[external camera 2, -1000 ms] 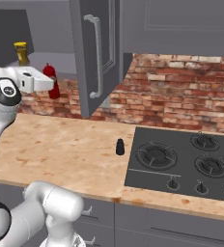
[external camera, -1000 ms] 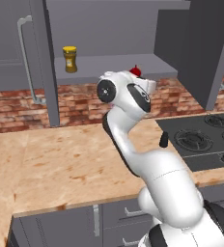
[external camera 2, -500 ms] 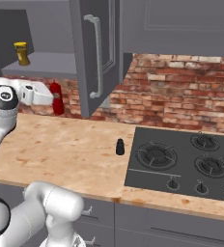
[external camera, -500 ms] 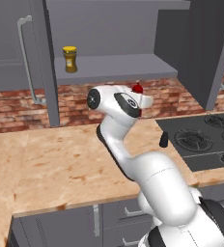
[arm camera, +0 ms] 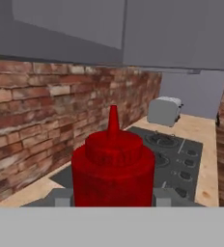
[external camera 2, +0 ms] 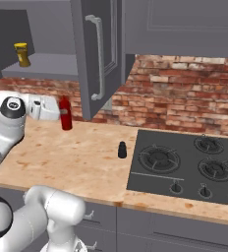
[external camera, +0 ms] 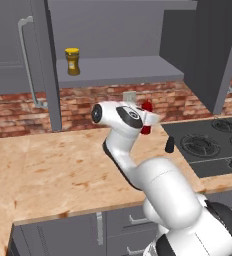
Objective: Collect the turmeric, ketchup, and shaker from the cabinet and place them next to the stove.
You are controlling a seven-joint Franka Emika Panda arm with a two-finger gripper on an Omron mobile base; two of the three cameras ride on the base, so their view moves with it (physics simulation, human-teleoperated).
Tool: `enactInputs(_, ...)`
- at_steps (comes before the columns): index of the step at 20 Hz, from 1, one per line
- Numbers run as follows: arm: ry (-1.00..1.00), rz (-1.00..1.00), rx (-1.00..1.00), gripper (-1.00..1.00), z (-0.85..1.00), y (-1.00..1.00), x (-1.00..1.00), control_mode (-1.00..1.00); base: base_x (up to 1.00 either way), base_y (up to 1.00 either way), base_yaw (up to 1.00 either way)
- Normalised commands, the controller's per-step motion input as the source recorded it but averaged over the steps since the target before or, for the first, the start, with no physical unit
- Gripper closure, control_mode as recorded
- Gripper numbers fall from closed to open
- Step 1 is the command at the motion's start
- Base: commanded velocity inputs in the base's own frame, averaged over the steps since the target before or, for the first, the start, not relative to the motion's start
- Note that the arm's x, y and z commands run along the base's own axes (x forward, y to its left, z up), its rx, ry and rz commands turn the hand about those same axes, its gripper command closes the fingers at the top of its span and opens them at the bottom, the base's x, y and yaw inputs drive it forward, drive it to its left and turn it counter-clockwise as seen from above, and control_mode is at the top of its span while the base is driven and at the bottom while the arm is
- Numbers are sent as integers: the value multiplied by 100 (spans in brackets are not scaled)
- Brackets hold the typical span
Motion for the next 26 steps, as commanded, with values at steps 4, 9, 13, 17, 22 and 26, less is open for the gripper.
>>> enactInputs(4,0,-9,0,100,-49,-31,3,-100,0,0,0)
enactInputs(9,0,-6,0,100,-44,-35,8,-100,0,0,0)
enactInputs(13,0,-4,0,100,-37,-33,23,-100,0,0,0)
enactInputs(17,0,-4,0,100,-40,-30,9,-100,0,0,0)
enactInputs(22,0,-7,0,100,-50,-34,-5,-100,0,0,0)
enactInputs(26,0,-10,0,100,-46,-45,-10,-100,0,0,0)
